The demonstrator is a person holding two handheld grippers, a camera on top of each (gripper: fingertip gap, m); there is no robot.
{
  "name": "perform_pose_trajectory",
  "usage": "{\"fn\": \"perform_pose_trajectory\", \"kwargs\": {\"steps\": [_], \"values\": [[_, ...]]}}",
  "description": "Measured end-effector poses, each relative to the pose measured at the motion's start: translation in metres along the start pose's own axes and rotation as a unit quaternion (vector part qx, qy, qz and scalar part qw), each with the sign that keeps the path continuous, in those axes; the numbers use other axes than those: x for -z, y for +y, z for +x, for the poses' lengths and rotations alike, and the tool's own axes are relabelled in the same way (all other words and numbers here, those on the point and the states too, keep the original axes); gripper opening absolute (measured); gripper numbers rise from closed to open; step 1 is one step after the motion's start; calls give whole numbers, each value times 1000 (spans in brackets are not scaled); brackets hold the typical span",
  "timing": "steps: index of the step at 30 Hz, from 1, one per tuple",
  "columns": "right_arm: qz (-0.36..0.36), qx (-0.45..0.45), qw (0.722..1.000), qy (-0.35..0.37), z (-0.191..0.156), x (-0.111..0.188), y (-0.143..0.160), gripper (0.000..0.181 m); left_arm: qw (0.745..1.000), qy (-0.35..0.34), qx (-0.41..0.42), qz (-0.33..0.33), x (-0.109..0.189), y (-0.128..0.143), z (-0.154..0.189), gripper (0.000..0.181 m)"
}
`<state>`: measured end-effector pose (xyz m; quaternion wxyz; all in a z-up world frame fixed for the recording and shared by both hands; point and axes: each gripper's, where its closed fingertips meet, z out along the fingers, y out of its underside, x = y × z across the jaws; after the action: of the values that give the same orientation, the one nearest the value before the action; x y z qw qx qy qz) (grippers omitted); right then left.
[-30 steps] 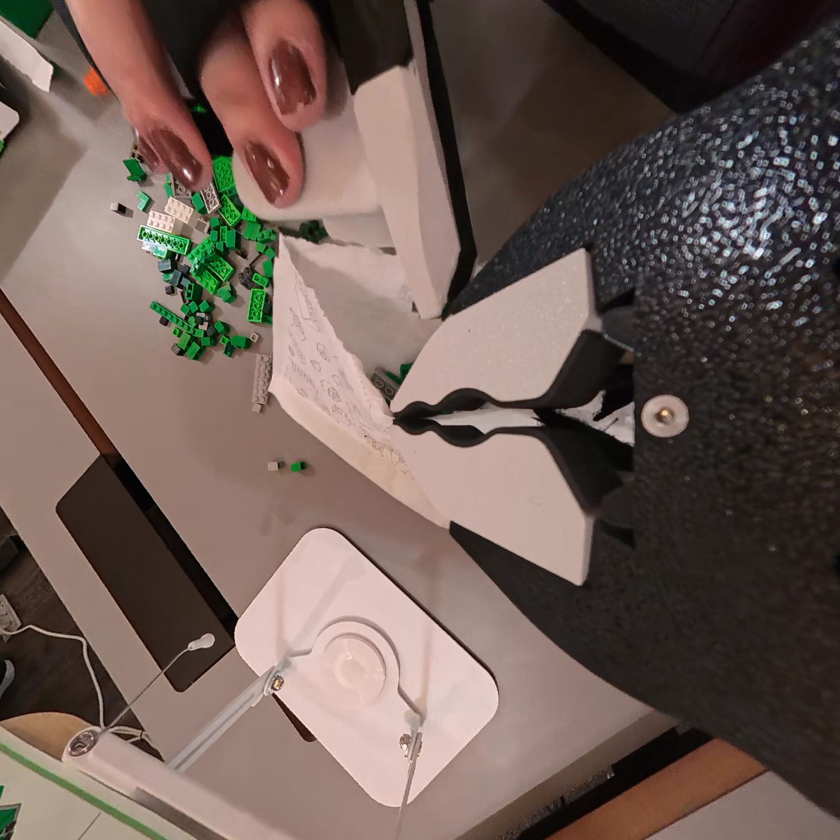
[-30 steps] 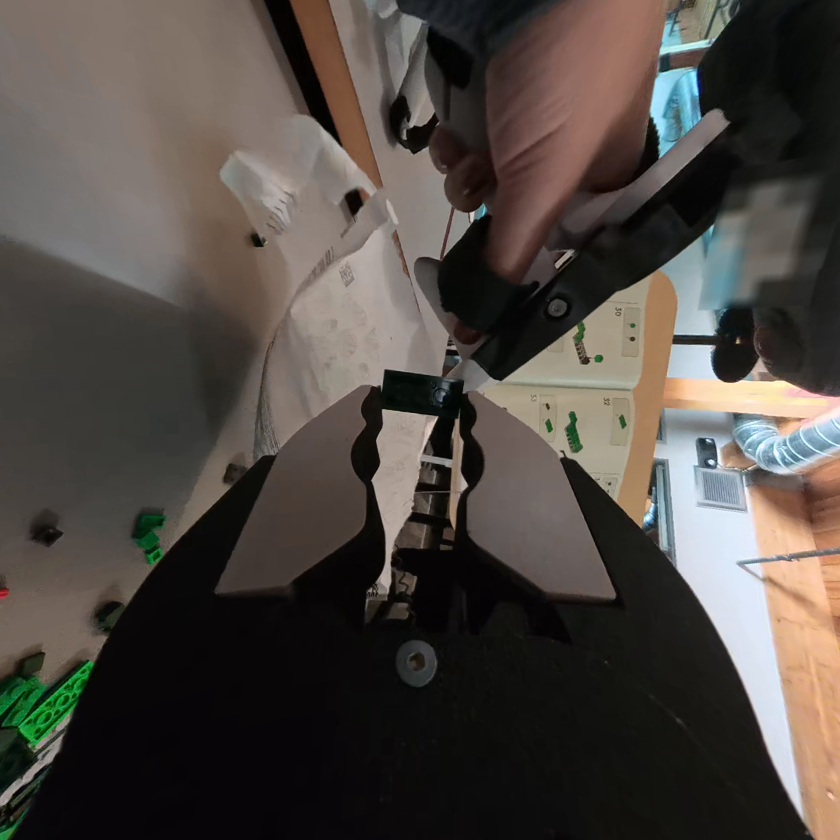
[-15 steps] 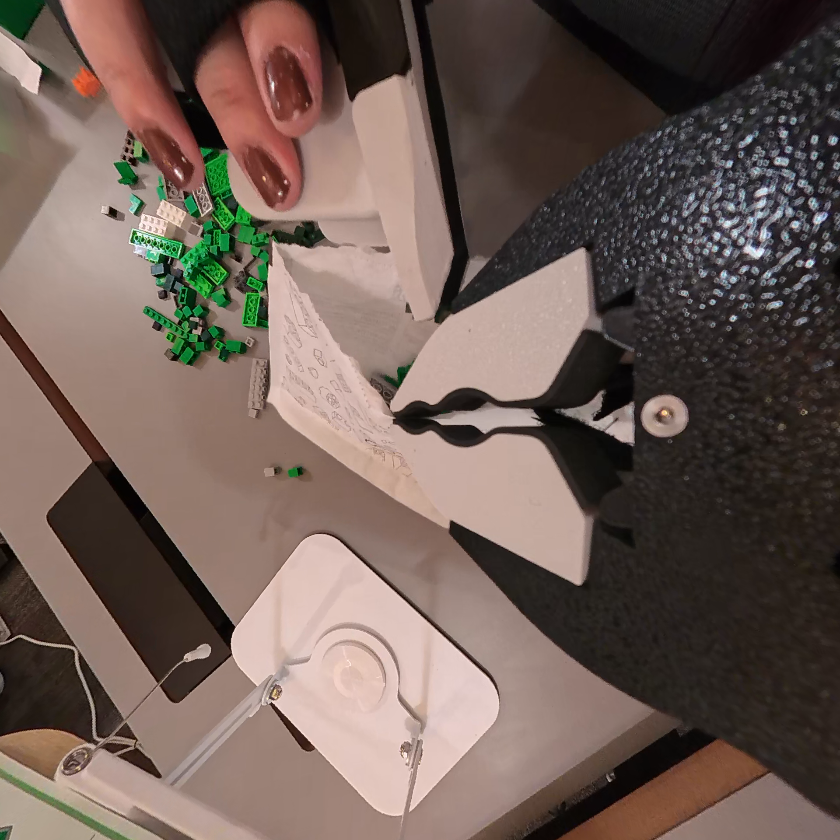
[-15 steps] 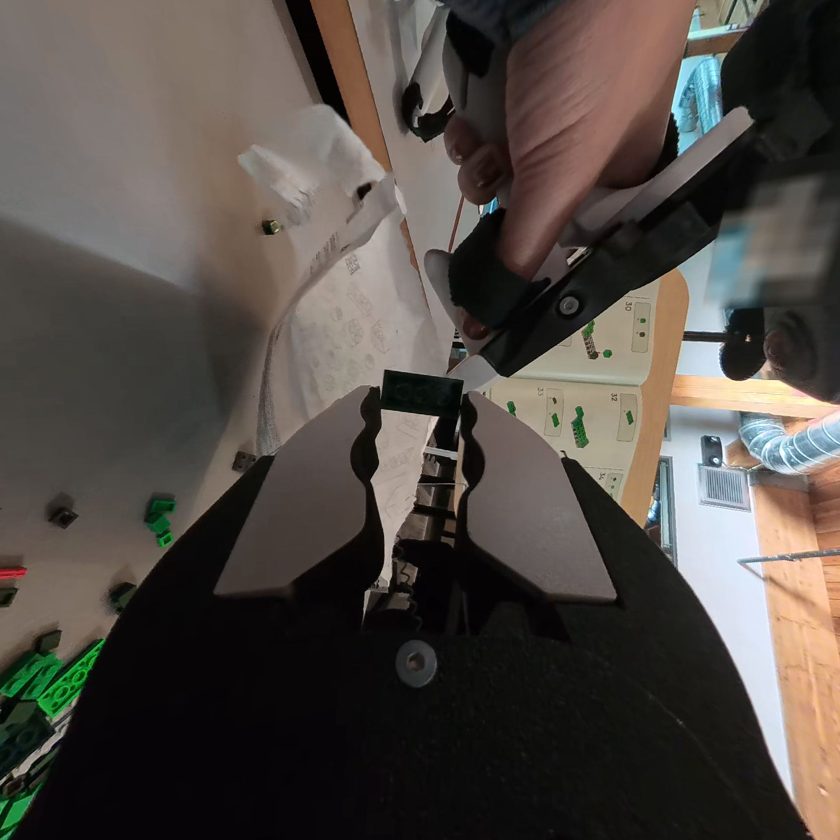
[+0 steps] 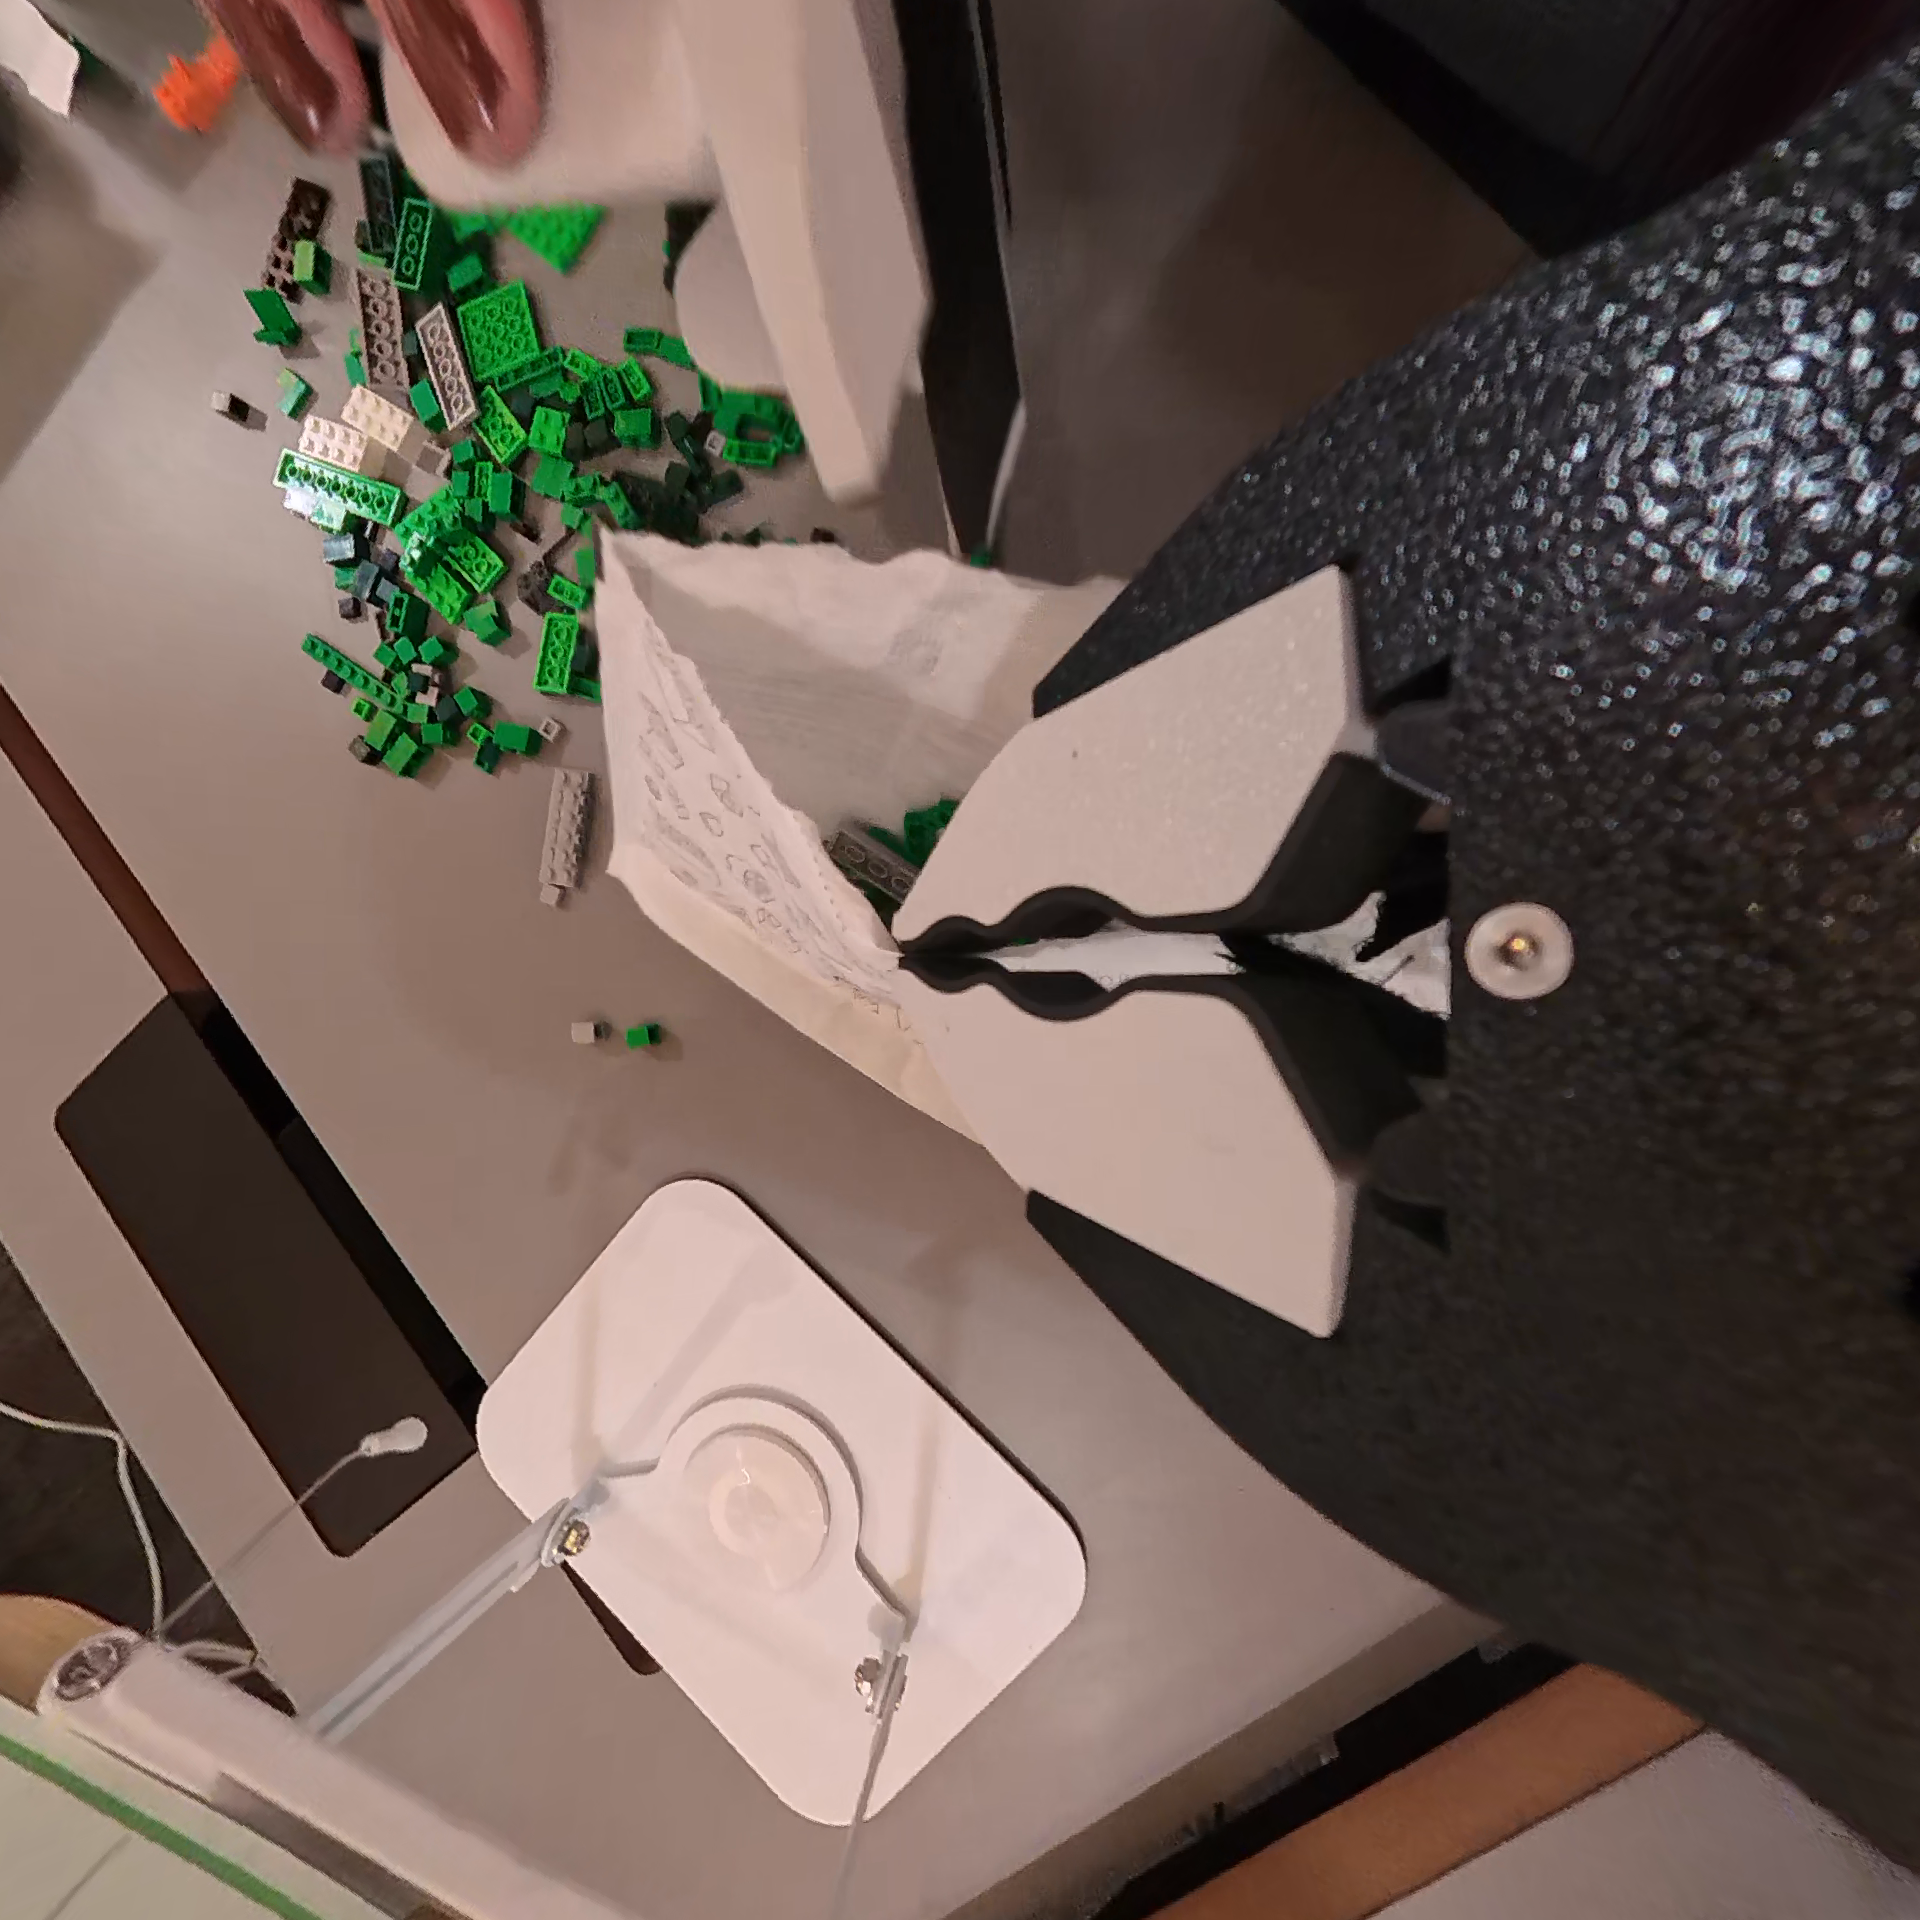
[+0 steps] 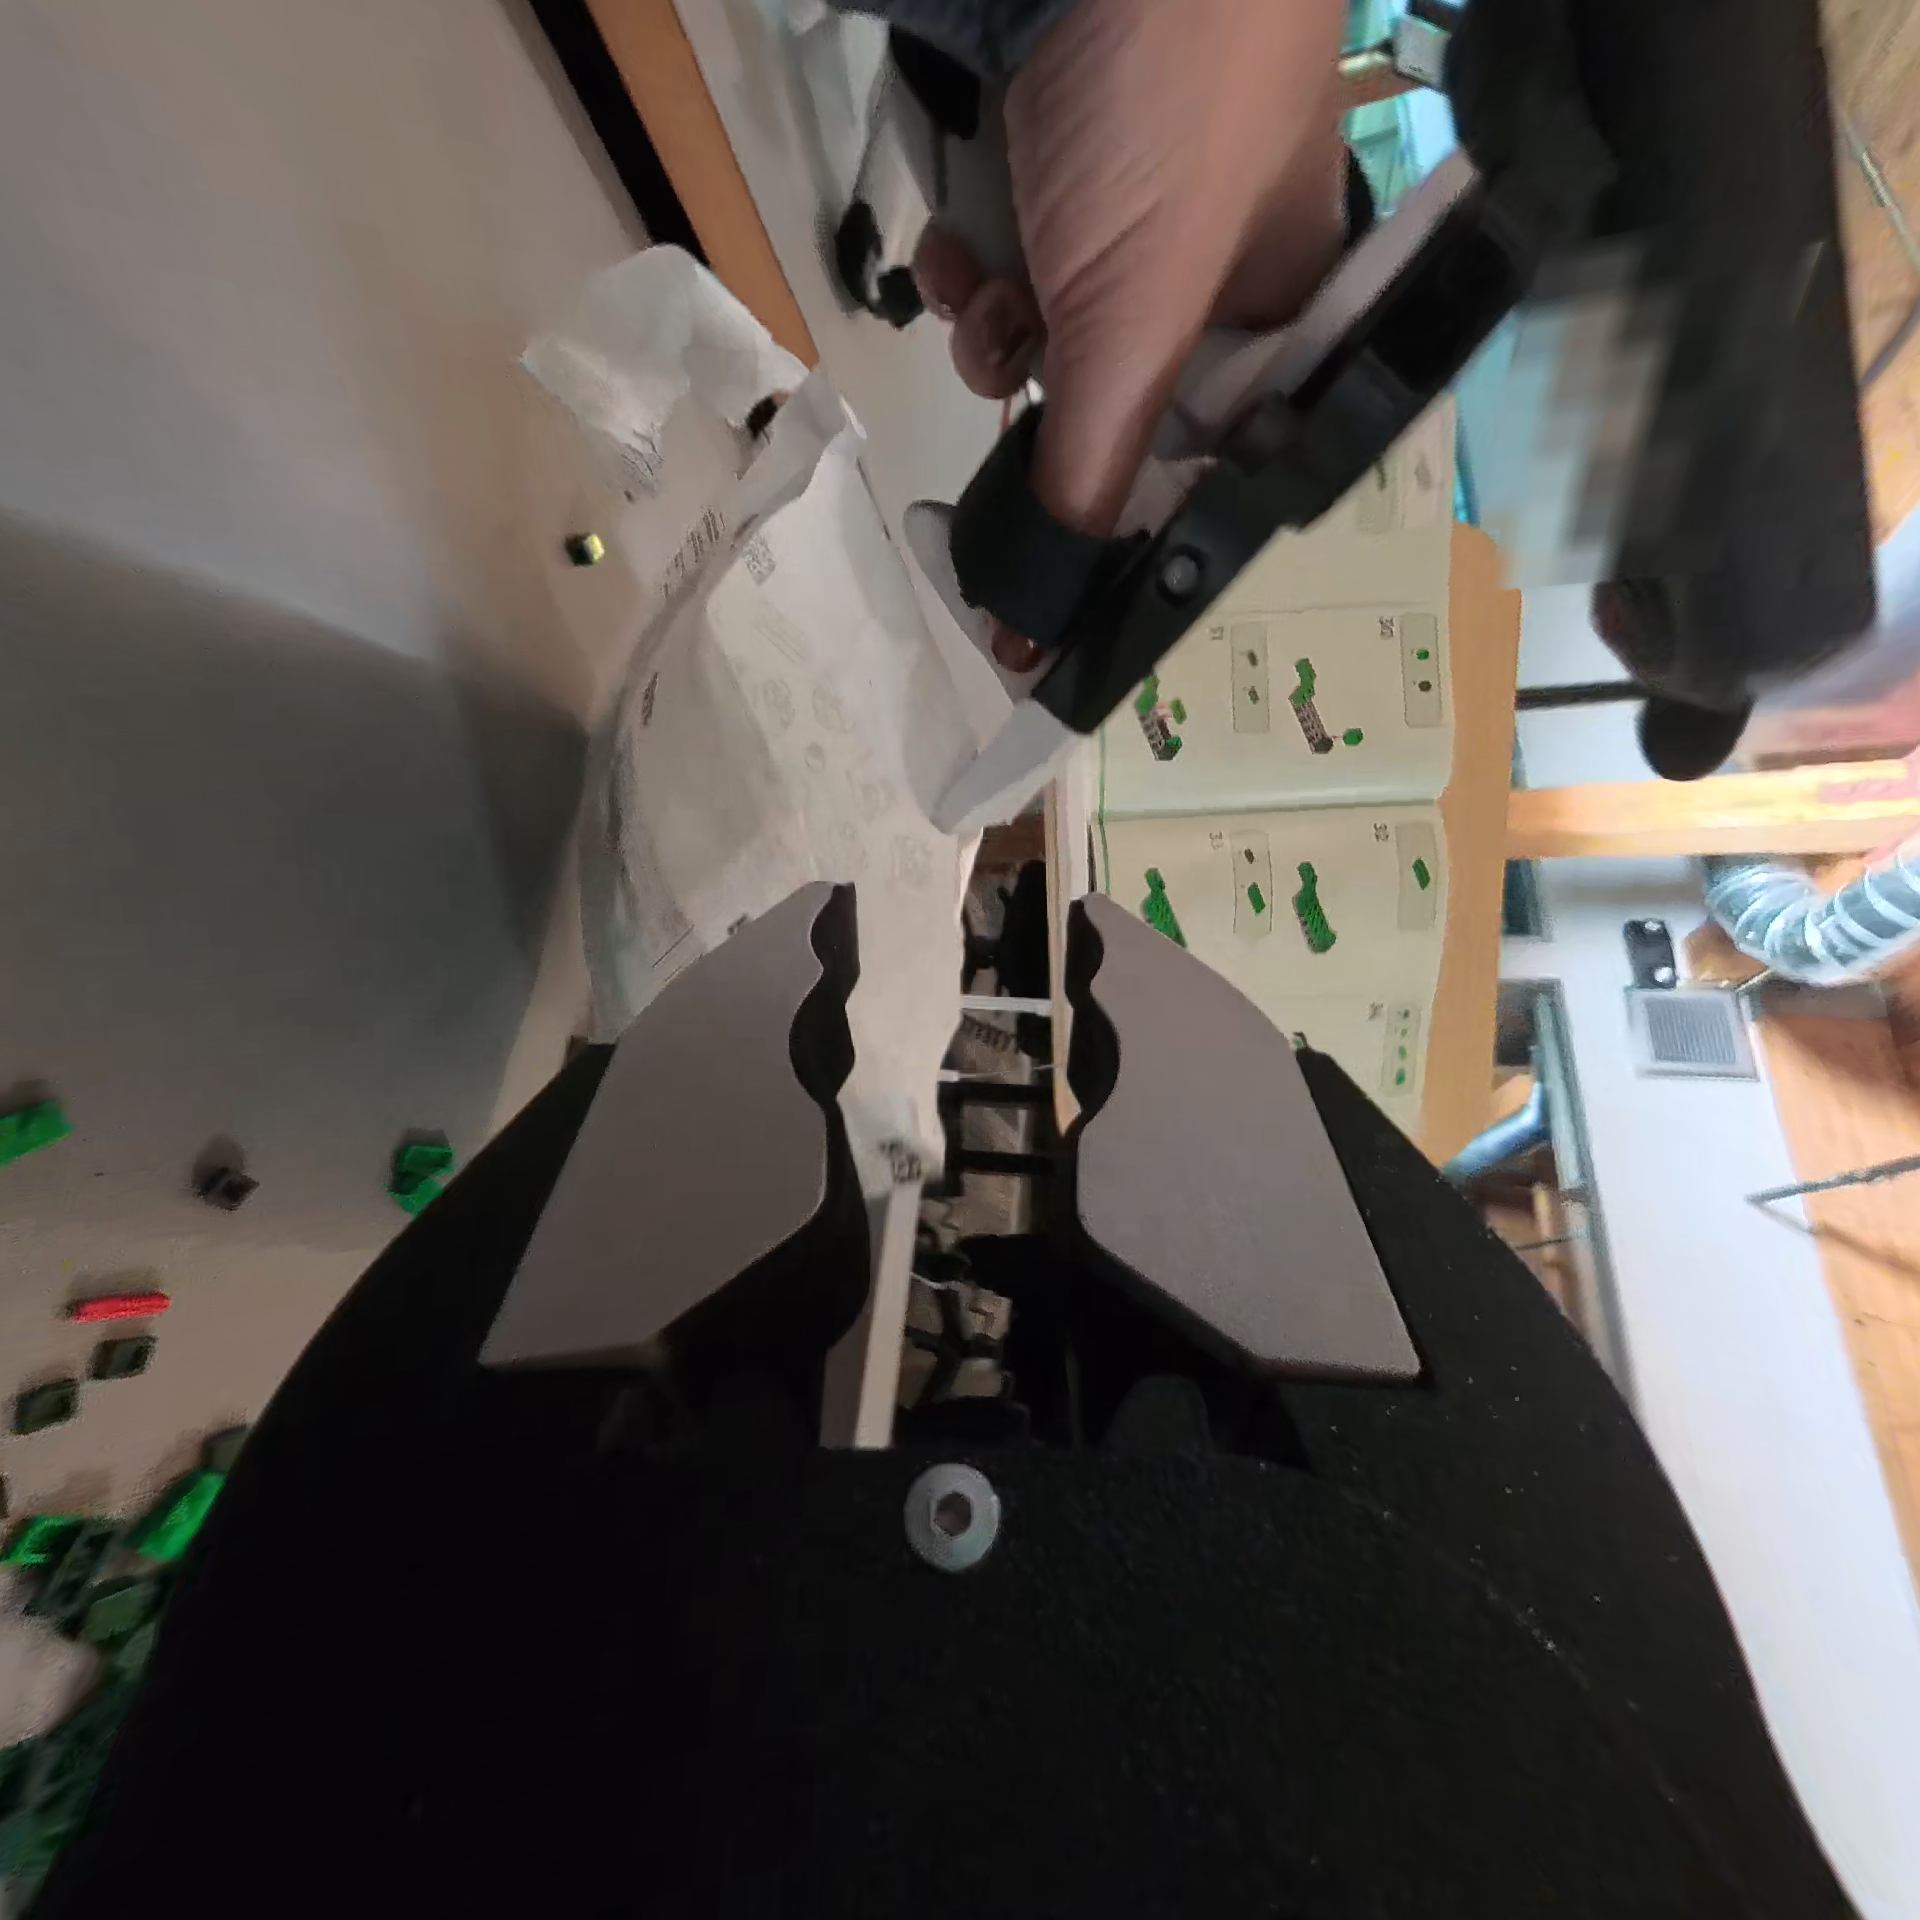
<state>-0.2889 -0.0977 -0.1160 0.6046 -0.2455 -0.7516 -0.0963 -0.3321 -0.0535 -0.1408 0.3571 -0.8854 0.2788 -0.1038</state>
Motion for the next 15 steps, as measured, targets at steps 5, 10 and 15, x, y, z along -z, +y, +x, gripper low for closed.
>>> {"fn": "perform_pose_trajectory", "kwargs": {"steps": [5, 10, 15], "values": [[5, -132, 991, 13, -6, 35, 25, 37, 1000, -11, 22, -7, 3, 8, -12, 0], [-51, -246, 968, 2, -39, 67, 76, 38, 998, -29, 46, -15, 7, 18, -27, 0], [-87, -326, 941, 17, -60, 89, 110, 38, 997, -39, 67, -2, 14, 21, -38, 0]]}}
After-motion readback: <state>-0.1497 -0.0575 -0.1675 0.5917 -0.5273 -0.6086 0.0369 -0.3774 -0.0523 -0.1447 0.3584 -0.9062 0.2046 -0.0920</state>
